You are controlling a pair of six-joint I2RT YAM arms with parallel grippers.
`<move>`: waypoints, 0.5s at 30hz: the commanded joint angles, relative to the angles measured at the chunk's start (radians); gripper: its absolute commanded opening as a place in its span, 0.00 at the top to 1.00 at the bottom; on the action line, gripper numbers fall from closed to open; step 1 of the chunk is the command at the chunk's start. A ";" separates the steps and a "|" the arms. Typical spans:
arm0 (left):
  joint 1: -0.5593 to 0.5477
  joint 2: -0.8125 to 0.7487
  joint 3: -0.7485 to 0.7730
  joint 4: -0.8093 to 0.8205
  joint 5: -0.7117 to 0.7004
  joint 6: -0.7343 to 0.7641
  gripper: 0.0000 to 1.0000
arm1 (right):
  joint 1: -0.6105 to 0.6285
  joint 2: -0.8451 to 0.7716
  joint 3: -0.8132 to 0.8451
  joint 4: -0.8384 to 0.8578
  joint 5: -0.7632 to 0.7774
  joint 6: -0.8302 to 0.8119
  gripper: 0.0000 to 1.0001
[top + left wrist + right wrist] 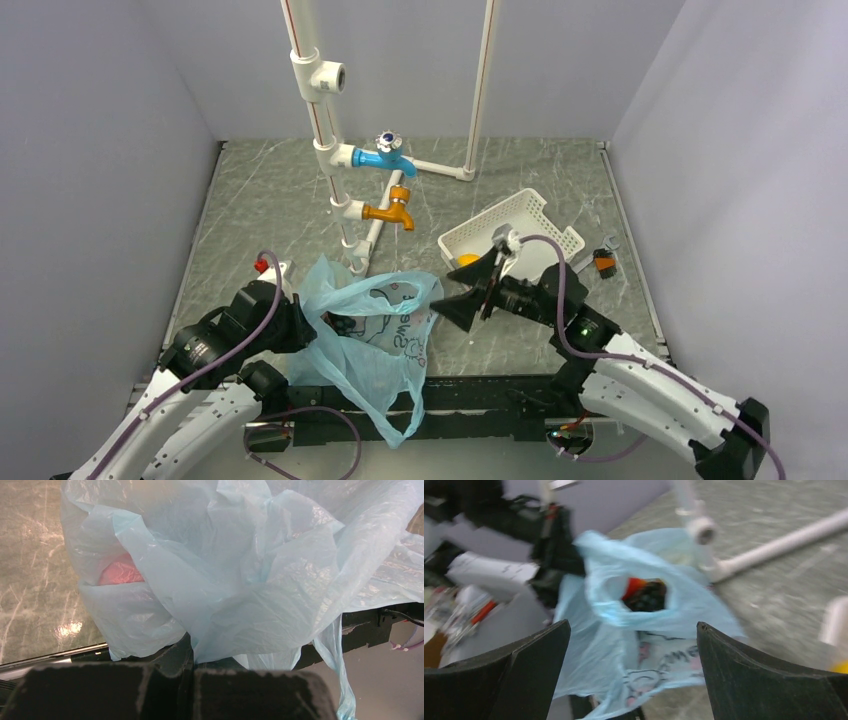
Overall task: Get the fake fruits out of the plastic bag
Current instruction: Take out the fake fruit from the plastic bag.
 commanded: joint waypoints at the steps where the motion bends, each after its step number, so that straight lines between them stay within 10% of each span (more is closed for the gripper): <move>1: -0.001 0.017 0.008 0.003 -0.008 -0.003 1.00 | 0.230 0.049 0.061 0.133 -0.011 -0.055 0.01; 10: -0.002 0.009 0.008 -0.002 -0.019 -0.011 1.00 | 0.702 0.447 0.246 0.128 0.337 -0.222 0.11; 15: -0.002 0.006 0.007 -0.001 -0.016 -0.008 1.00 | 0.710 0.674 0.382 0.048 0.595 -0.194 0.45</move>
